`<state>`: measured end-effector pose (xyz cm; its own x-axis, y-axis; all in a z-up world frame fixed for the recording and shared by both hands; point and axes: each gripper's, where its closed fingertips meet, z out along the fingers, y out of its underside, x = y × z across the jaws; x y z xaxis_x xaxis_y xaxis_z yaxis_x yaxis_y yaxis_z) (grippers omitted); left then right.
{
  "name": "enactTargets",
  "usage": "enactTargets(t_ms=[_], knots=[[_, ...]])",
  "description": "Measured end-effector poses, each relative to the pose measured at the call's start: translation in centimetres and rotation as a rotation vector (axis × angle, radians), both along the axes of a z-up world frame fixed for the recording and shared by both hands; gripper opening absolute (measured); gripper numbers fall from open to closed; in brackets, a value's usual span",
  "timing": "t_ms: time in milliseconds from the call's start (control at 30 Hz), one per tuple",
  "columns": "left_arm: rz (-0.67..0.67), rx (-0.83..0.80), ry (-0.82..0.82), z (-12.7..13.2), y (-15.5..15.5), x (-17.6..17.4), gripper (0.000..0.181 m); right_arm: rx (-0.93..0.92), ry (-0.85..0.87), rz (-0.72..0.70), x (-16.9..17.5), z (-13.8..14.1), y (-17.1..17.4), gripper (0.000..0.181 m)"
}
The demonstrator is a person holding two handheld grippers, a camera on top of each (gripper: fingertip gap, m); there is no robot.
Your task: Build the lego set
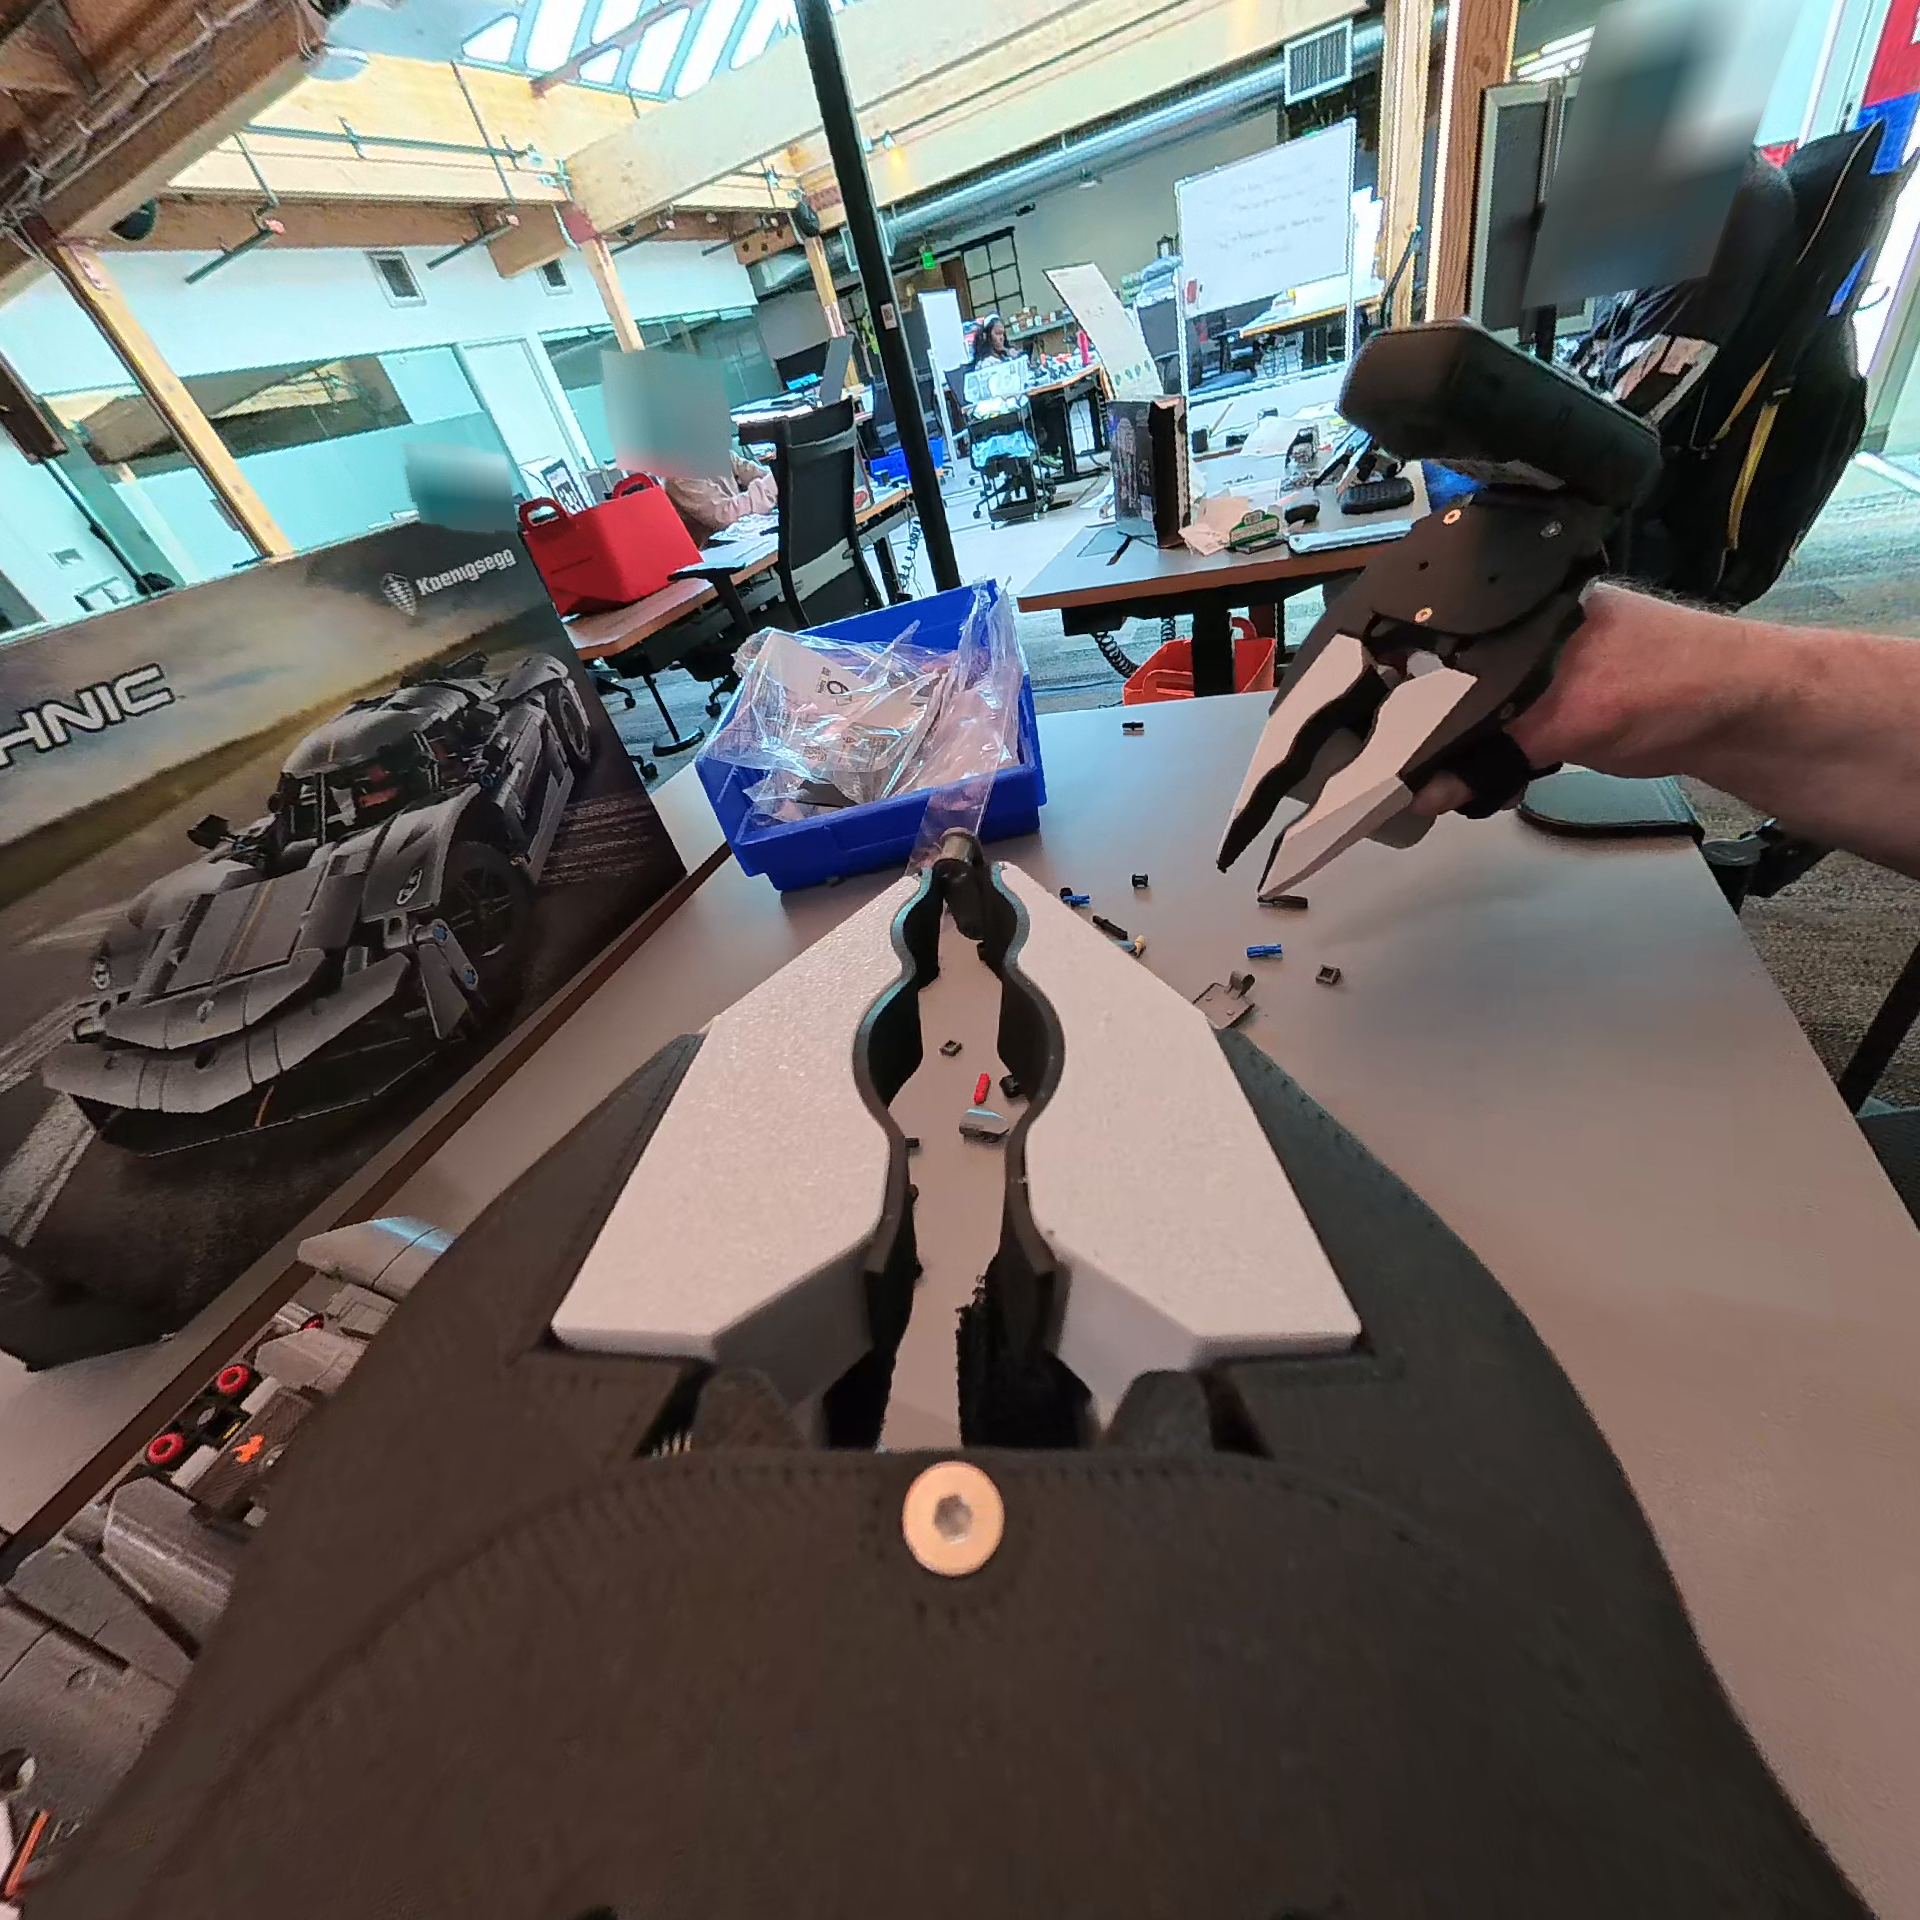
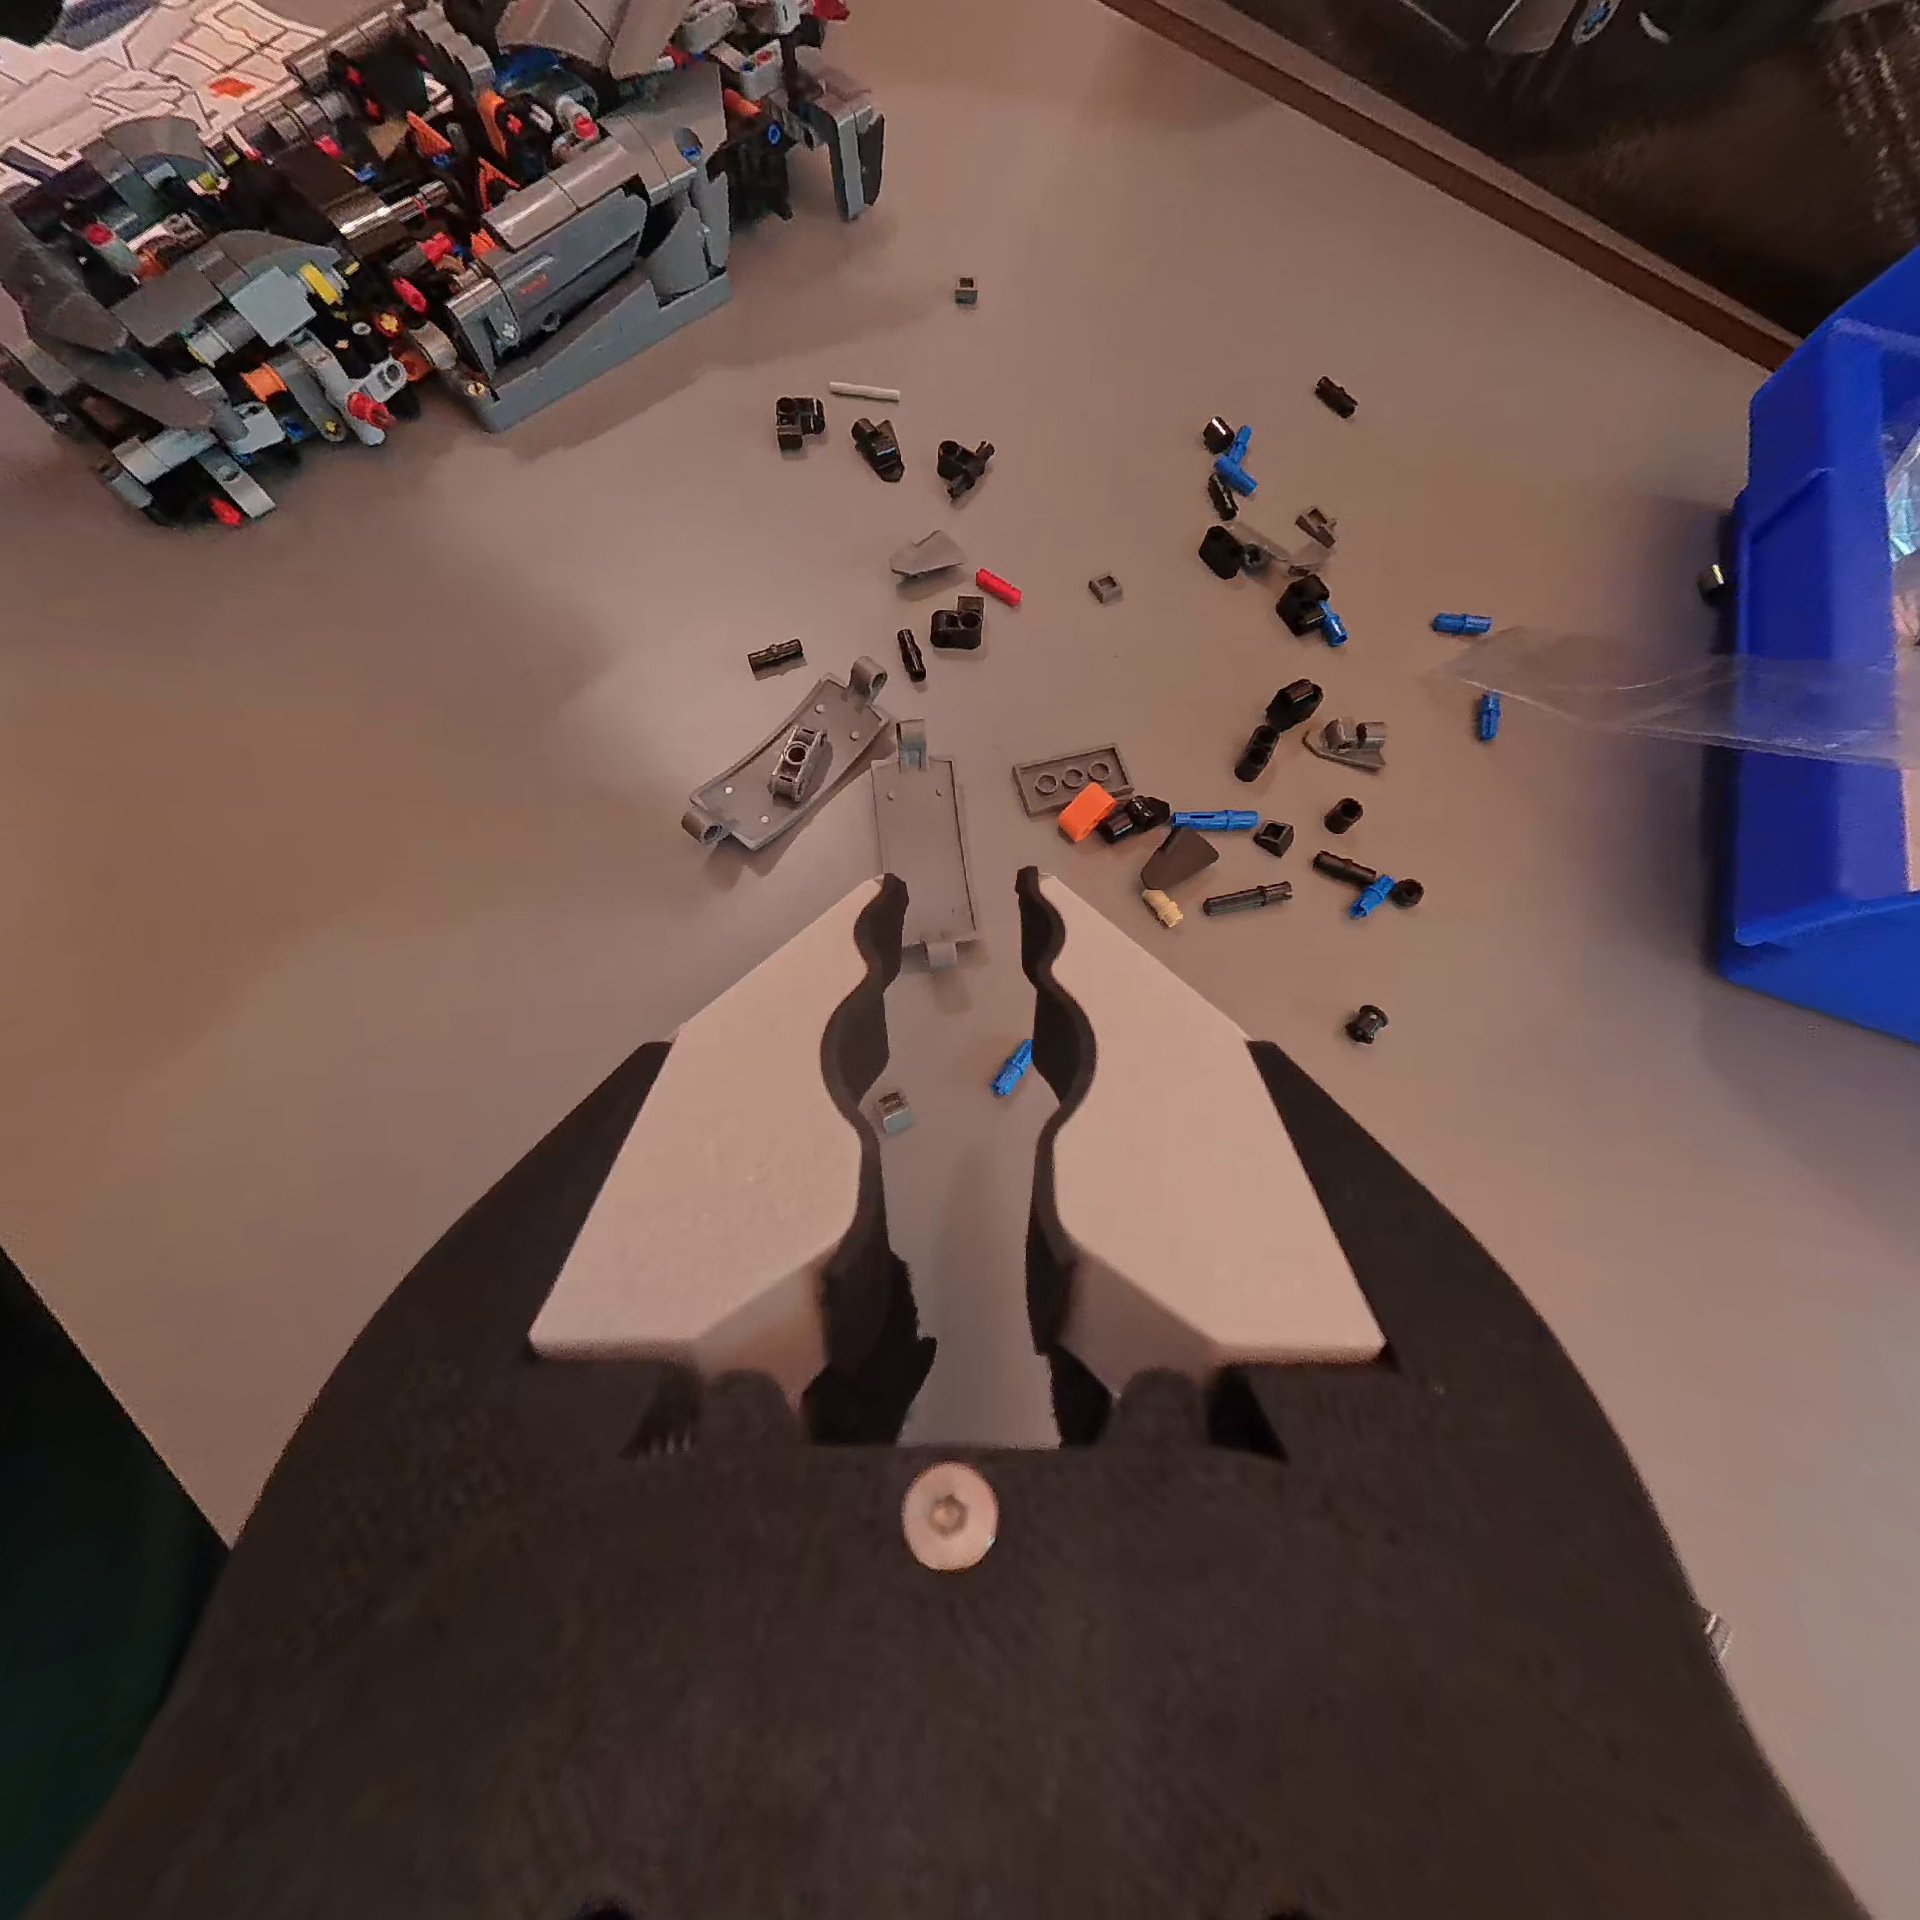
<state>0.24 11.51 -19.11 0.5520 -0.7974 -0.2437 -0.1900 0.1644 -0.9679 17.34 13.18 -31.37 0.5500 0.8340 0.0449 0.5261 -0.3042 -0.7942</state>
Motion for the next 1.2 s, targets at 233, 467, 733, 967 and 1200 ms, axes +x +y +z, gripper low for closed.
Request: enactTargets(t_ms=[233, 467, 733, 967, 1200], knots=[[-0.01, -0.017, -0.013, -0.1, 0.0, -0.1, 0.005, -0.005, -0.042, -0.024, 0.4, -0.8, 0.1, 0.022], [-0.015, -0.018, -0.019, 0.0, 0.0, 0.0, 0.005, -0.026, -0.118, -0.094, 2.1, -2.9, 0.2, 0.021], [-0.016, -0.037, -0.007, -0.7, 0.3, 0.2, 0.005, -0.11, -0.144, -0.144, 3.2, -5.1, -0.2, 0.019], [-0.022, -0.039, -0.002, -0.8, 0.2, 0.4, 0.005, -0.123, -0.124, -0.127, 2.4, -6.1, -0.1, 0.002], [-0.098, -0.065, -0.057, -0.6, -0.5, 0.8, 0.005, 0.086, -0.03, -0.028, -0.5, 0.4, -0.1, 0.002]])
